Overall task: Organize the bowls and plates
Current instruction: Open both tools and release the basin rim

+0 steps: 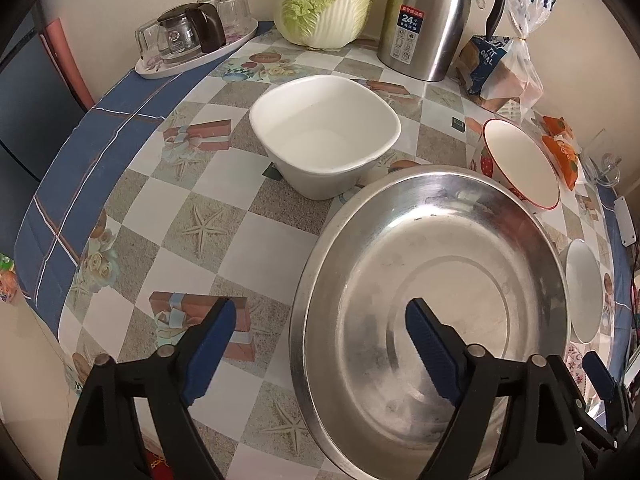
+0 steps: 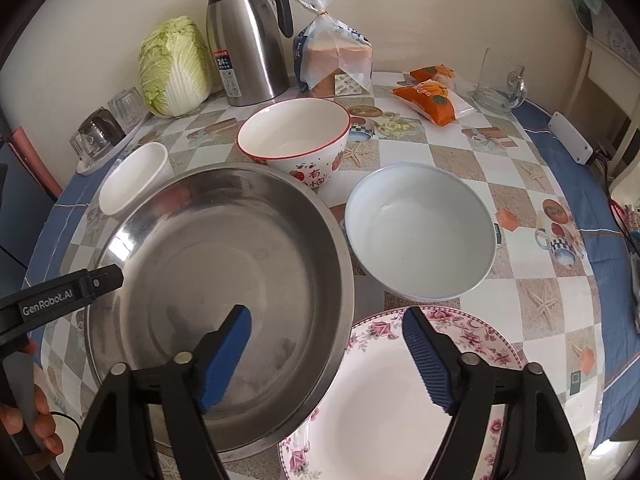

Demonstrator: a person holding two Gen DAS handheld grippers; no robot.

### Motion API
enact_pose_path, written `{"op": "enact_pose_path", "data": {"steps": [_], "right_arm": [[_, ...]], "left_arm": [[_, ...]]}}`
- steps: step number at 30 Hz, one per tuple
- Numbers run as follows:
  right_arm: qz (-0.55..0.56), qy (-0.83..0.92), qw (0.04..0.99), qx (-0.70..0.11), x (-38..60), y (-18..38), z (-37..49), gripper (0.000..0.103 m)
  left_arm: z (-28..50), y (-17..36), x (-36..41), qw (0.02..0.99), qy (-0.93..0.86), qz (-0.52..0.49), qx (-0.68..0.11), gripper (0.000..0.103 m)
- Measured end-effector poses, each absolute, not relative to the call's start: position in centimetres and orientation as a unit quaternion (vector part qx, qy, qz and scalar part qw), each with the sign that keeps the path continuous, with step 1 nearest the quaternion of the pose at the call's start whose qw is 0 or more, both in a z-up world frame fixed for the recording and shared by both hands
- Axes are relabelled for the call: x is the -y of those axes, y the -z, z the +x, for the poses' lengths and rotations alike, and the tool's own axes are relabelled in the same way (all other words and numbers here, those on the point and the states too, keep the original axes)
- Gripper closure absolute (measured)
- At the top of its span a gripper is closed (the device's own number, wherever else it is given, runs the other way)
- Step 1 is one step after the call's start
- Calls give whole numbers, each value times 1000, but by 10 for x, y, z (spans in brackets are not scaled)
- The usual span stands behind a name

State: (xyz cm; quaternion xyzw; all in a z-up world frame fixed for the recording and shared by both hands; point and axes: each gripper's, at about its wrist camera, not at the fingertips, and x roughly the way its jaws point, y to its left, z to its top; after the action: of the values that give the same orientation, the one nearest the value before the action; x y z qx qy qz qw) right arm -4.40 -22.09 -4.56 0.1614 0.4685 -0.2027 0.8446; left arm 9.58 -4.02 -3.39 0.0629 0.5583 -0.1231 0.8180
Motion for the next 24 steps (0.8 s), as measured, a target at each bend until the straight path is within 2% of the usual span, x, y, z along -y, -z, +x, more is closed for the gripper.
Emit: {"op": "enact_pose_path", "data": {"steps": [7, 11, 24], "right_arm": [[162, 204, 844, -469, 222, 47, -44, 9], [165, 207, 845, -465, 224, 47, -45, 0], [164, 208, 858, -440, 223, 38, -55, 0]], "left_arm": [[95, 33, 39, 821, 118, 64, -555, 11], [95, 33, 41, 821, 119, 70, -554, 11], [83, 22, 41, 836, 131, 54, -530, 11]]}}
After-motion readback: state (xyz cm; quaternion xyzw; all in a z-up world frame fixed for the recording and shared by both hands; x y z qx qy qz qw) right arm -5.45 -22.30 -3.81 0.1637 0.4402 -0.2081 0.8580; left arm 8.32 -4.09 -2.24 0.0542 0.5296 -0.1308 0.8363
